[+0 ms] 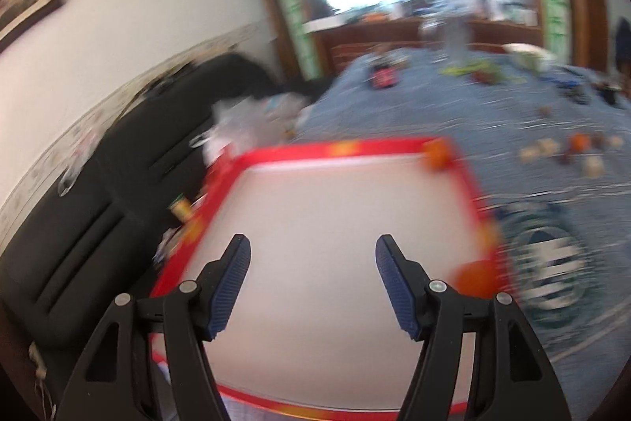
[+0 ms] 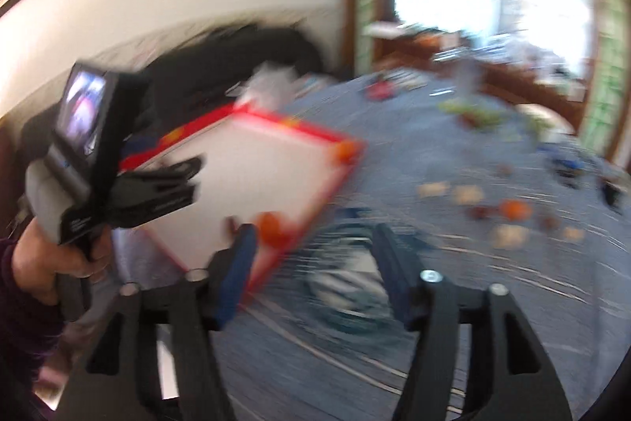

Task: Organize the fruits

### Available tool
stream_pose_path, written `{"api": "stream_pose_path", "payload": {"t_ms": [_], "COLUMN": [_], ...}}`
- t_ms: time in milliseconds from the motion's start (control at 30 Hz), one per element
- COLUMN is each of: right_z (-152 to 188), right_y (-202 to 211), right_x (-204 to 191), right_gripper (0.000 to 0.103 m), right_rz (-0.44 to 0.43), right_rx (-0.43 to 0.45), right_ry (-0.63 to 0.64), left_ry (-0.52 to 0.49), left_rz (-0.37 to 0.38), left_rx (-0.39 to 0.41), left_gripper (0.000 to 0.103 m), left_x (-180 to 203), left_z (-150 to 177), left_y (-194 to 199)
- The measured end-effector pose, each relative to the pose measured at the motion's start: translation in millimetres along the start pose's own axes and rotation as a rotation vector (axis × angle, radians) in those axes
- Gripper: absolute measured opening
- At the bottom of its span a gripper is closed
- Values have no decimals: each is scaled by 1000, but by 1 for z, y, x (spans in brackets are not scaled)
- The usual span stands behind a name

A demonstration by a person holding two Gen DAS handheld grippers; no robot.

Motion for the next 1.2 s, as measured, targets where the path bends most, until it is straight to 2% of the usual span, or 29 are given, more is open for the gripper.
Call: {"api": "stream_pose_path", "payload": {"t_ms": [133,200,300,433,567,667,900,1000,1100,1200], "right_z": [35,48,65,78,92,105,121,124,123,122], "right_y": [52,74,112,158,197,226,282,306,310,302], "right_x": [74,99,137,177,203,212,226,230,236,239], "right_gripper": [67,67,67,67,68,71,76,81,83,85], "right_rz": [166,229,334,425,523,585,669,697,704,686], "right_rx": [5,12,34,97,128,152,228,282,309,317], "right_ry": [-153,-206,-268,-342,-362,-363,-416,-451,-473,-494], "left_ry": [-70,-94,-117,-138,-147,-167,-273,-319,-338,-326], "left_rz": [166,266,371,485,544,584,726,758,747,717], "left_rx": [35,43,64,83,110,159,235,282,315,291], "left_gripper": [68,72,81,81,83,84,93,102,102,102], "left_x": [73,109,148,183,205,224,265,271,273,271], "left_z": [-14,-20,-26,-33,-42,-46,-31,-24,-24,-29], "left_y": [37,63,98,146,180,210,267,277,272,250]}}
Point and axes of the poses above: each gripper's, at about its wrist camera, not at the fingertips, and y roughly against the way its jaws point, x to its right, z to its underside, the point moved 6 cm from there along -y, roughly the way its jaws point, and after that the axes turned 14 degrees about y, right-handed, at the moved point
